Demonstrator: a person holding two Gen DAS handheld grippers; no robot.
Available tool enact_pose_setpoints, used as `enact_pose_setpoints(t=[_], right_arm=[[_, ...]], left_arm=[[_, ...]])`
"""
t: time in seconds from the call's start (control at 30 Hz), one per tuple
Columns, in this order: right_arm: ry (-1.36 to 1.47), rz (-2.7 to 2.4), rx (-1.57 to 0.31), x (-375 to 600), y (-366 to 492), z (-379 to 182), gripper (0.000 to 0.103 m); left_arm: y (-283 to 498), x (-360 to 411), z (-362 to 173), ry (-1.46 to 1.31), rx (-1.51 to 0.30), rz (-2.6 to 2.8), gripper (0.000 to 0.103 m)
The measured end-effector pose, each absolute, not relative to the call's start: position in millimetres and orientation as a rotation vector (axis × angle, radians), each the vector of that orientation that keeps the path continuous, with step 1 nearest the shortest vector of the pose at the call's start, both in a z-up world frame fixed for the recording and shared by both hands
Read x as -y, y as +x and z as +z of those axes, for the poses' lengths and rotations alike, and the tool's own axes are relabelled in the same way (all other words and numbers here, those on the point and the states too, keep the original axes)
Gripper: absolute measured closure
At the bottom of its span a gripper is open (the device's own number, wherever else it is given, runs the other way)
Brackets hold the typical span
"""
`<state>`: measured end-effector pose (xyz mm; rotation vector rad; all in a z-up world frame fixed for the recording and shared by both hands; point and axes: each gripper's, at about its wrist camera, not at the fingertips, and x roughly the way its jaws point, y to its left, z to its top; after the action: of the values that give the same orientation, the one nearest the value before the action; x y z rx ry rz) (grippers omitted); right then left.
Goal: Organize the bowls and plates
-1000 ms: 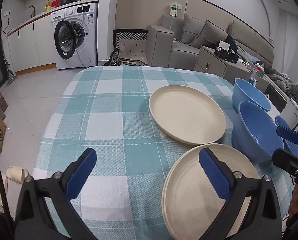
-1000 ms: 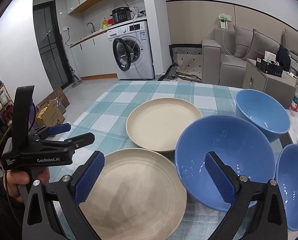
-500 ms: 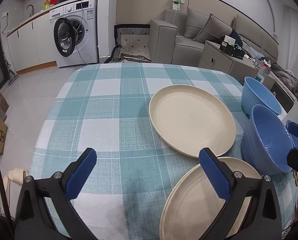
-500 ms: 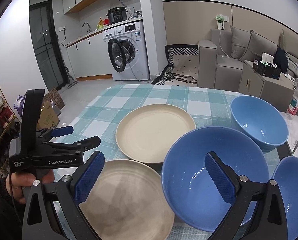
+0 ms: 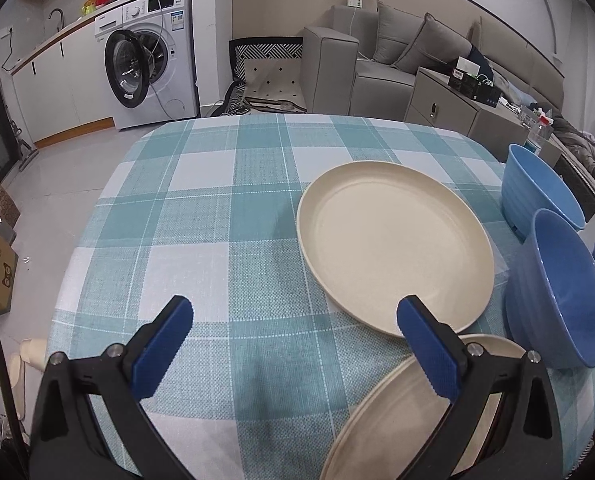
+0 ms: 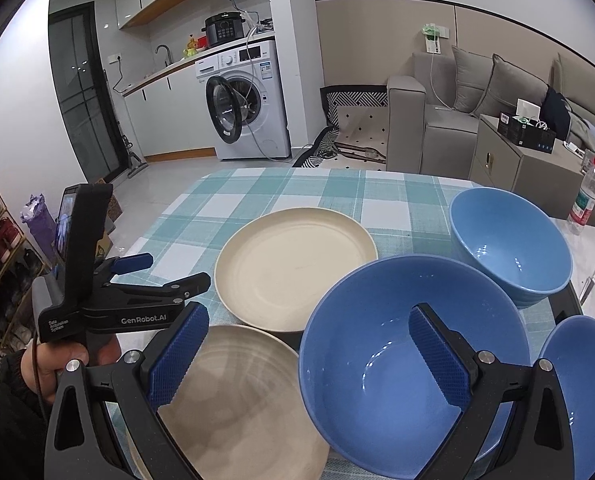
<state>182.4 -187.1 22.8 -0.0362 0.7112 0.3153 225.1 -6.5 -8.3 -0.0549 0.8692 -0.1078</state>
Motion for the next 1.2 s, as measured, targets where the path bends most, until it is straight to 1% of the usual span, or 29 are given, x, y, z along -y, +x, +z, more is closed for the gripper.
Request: enact_pose_setpoints(t=[0.5, 0.83, 1.2], right_arm=[[-0.024, 0.283, -0.719, 198, 182, 24, 0.001], [-0.025, 0.290, -0.731, 196, 186, 23, 0.001], [-0.029, 0.286, -0.735, 196, 188, 21, 0.001]], left_arm=[[250, 16, -23, -0.021, -0.923, -0.074, 0.001], [250, 7, -33, -0.022, -0.949, -0.035, 0.001], [246, -4, -32, -0.032, -0.938, -0.012, 0.001]])
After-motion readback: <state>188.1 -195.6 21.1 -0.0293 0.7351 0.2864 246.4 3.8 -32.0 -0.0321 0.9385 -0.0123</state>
